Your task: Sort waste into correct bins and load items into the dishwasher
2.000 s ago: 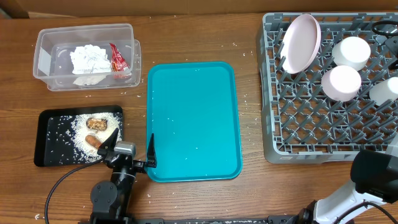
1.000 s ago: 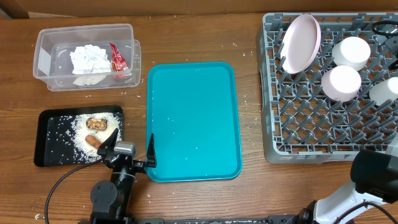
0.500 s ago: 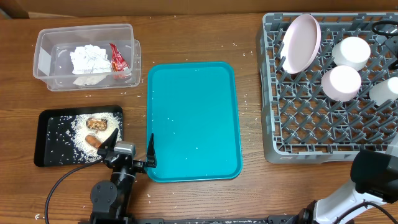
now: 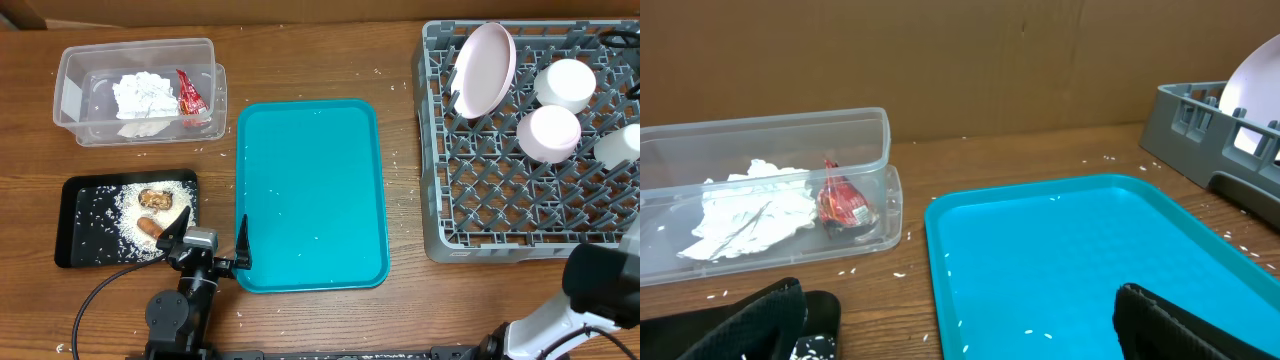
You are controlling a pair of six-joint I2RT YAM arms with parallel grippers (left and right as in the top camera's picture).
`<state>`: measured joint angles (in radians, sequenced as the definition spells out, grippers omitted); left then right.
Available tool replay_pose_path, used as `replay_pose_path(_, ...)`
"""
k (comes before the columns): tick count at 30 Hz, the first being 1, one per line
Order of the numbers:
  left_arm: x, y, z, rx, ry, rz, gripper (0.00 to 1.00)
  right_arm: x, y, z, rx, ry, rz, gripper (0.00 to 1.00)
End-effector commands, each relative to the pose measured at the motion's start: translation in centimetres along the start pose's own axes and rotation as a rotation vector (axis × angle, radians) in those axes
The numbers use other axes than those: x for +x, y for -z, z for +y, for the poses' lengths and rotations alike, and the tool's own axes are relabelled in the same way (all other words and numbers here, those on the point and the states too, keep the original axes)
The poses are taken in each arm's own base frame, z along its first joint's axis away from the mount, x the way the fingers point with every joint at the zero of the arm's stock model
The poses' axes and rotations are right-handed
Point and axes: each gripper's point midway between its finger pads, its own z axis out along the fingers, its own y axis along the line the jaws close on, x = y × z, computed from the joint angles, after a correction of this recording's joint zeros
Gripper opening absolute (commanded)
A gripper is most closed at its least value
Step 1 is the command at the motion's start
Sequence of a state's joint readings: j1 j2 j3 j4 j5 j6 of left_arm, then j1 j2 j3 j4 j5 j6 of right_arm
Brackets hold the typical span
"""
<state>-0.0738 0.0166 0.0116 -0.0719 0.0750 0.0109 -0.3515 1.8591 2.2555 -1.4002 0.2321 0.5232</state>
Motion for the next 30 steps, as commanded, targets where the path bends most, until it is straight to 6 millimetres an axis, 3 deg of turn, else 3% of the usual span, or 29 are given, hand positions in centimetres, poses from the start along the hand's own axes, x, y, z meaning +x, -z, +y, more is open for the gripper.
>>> replay_pose_path(1,0.0,0.0,0.1,-0.005,-0.016,-0.006,1.00,-1.9,8.3,0.2,-0.141,-0.033,-0.172,1.00)
replay_pose_path(5,0.0,0.0,0.1,-0.005,-0.016,-0.006,1.00,-2.6,12.6,-0.8,-0.213,-0.068,-0.290,1.00)
replay_pose_path(9,0.0,0.0,0.1,-0.005,-0.016,-0.006,1.00,-1.9,14.2,-0.8,-0.306,-0.082,-0.362,1.00)
replay_pose_path(14,0.0,0.0,0.1,-0.005,-0.016,-0.006,1.00,1.7,12.5,-0.9,-0.415,-0.069,-0.366,1.00)
replay_pose_path(22,0.0,0.0,0.1,-0.005,-0.016,-0.006,1.00,9.9,9.2,-0.5,-0.573,0.032,-0.411,1.00)
replay_pose_path(30,0.0,0.0,0.1,-0.005,-0.016,-0.006,1.00,16.7,9.6,-0.9,-0.737,0.108,-0.450,1.00)
